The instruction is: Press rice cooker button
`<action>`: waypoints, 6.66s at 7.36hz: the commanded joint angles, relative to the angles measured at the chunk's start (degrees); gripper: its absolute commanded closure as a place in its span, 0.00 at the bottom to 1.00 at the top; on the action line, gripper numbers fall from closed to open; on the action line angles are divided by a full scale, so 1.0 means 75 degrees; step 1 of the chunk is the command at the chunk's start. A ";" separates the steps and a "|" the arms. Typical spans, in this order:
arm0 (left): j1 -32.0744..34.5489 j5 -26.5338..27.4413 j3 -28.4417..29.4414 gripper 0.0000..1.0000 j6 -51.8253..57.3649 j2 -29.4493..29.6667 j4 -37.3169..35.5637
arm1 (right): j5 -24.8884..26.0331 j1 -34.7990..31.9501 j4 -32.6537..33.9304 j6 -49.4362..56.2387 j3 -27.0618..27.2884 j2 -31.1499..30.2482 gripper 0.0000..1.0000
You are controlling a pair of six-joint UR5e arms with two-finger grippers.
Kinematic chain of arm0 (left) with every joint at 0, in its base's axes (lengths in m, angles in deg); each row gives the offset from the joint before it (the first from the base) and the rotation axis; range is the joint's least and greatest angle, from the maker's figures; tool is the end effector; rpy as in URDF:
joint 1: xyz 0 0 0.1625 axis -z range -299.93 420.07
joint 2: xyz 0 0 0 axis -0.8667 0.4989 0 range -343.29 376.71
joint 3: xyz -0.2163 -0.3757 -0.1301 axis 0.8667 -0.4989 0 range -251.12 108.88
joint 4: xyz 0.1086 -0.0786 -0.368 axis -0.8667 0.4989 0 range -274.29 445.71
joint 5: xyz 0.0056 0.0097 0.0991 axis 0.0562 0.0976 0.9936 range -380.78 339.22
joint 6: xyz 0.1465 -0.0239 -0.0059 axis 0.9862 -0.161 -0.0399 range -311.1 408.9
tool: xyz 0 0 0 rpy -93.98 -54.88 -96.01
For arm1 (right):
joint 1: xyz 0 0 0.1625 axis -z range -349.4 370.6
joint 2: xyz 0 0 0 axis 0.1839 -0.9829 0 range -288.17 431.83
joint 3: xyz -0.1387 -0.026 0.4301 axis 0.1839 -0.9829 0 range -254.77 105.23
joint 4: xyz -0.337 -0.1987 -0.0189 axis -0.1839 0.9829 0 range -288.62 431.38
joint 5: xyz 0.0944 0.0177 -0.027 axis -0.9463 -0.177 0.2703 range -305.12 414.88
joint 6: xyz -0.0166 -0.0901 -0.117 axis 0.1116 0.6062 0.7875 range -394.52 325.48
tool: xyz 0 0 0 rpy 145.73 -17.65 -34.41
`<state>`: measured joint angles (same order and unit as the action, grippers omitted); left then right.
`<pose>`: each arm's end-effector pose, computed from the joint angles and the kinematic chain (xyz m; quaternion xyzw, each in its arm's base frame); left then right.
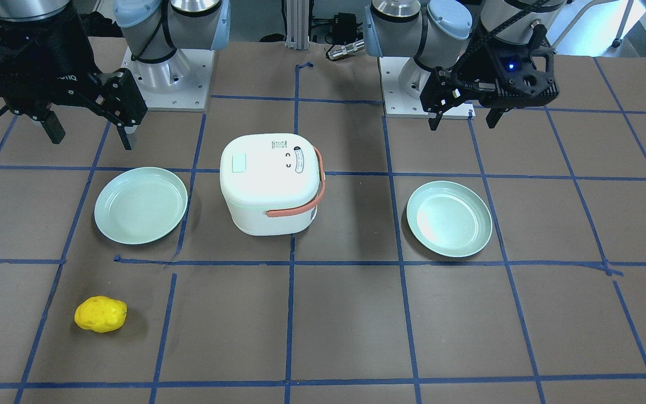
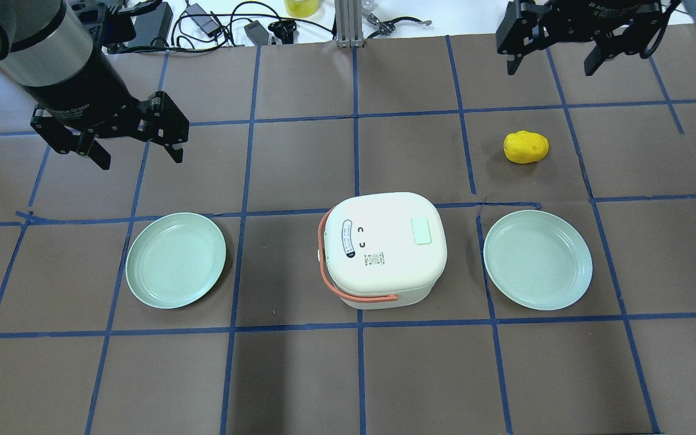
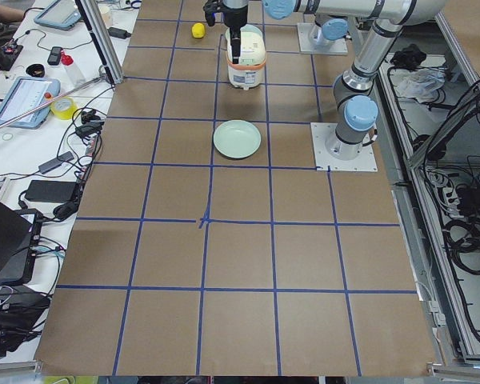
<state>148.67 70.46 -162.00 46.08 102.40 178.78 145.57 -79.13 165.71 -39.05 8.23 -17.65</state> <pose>-0.1194 -0.4374 0.4880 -0.0368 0.9993 -0.0033 0.0108 0.1292 -0.4965 0.5295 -0.0422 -0.9946 0.0944 0.0025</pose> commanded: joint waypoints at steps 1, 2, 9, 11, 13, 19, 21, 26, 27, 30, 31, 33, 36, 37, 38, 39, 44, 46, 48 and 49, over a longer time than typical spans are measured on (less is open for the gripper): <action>0.0000 0.0000 0.0000 0.00 -0.0011 0.0000 0.0000 | 0.0002 -0.0002 -0.0003 -0.0006 -0.0004 -0.0011 0.00; 0.0000 0.0000 0.0000 0.00 0.0000 0.0000 0.0000 | 0.0025 -0.0002 -0.0003 -0.0006 -0.0004 -0.0011 0.00; 0.0000 0.0000 0.0000 0.00 -0.0011 0.0000 0.0000 | 0.0153 -0.0049 -0.0015 0.0123 0.0137 0.0048 0.00; 0.0000 0.0000 0.0000 0.00 0.0000 0.0000 0.0000 | 0.0155 -0.0049 -0.0026 0.0065 0.0160 0.0036 0.00; 0.0000 0.0000 0.0000 0.00 -0.0011 0.0000 0.0000 | 0.0119 -0.0049 -0.0038 0.0064 0.0172 0.0047 0.00; 0.0000 0.0000 0.0000 0.00 0.0000 0.0000 0.0000 | -0.0161 -0.1289 0.0512 0.0017 0.2125 0.0071 0.26; 0.0000 0.0000 0.0000 0.00 0.0000 0.0000 0.0000 | -0.0209 -0.1513 0.0513 -0.0146 0.2398 0.0083 0.81; 0.0000 0.0000 0.0000 0.00 0.0000 0.0000 0.0000 | -0.0713 -0.1900 0.1036 -0.0534 0.2994 0.0094 0.93; 0.0000 0.0000 0.0000 0.00 0.0000 0.0000 0.0000 | -0.0713 -0.1900 0.1121 -0.0534 0.3054 0.0094 0.93; 0.0000 0.0000 0.0000 0.00 -0.0011 0.0000 0.0000 | -0.0713 -0.1900 0.1238 -0.0534 0.3066 0.0188 0.92; 0.0000 0.0000 0.0000 0.00 0.0000 0.0000 0.0000 | -0.0713 -0.1900 0.1239 -0.0510 0.3067 0.0211 0.91; 0.0000 0.0000 0.0000 0.00 0.0000 0.0000 0.0000 | -0.0713 -0.1900 0.1239 -0.0510 0.3067 0.0212 0.91; 0.0000 0.0000 0.0000 0.00 -0.0011 0.0000 0.0000 | -0.0713 -0.1900 0.1239 -0.0510 0.3066 0.0212 0.88; 0.0000 0.0000 0.0000 0.00 0.0000 0.0000 0.0000 | -0.0713 -0.1900 0.1239 -0.0510 0.3067 0.0212 0.87; 0.0000 0.0000 0.0000 0.00 0.0000 0.0000 0.0000 | -0.0713 -0.1900 0.1239 -0.0510 0.3067 0.0223 0.88; 0.0000 0.0000 0.0000 0.00 -0.0011 0.0000 0.0000 | -0.0713 -0.1900 0.1239 -0.0510 0.3067 0.0223 0.89; 0.0000 0.0000 0.0000 0.00 0.0000 0.0000 0.0000 | -0.0643 -0.1889 0.1251 -0.0499 0.2950 0.0212 0.11; 0.0000 0.0000 0.0000 0.00 -0.0011 0.0000 0.0000 | -0.0596 -0.1738 0.1357 -0.0428 0.2437 0.0212 0.00; 0.0000 0.0000 0.0000 0.00 0.0000 0.0000 0.0000 | -0.0572 -0.1654 0.0854 -0.0509 0.2140 0.0223 0.44; 0.0000 0.0000 0.0000 0.00 0.0000 0.0000 0.0000 | -0.0665 -0.1654 0.0806 -0.0533 0.2257 0.0223 0.99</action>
<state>148.67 70.45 -162.00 46.05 102.40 178.78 141.07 -91.57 172.68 -42.71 24.82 -16.01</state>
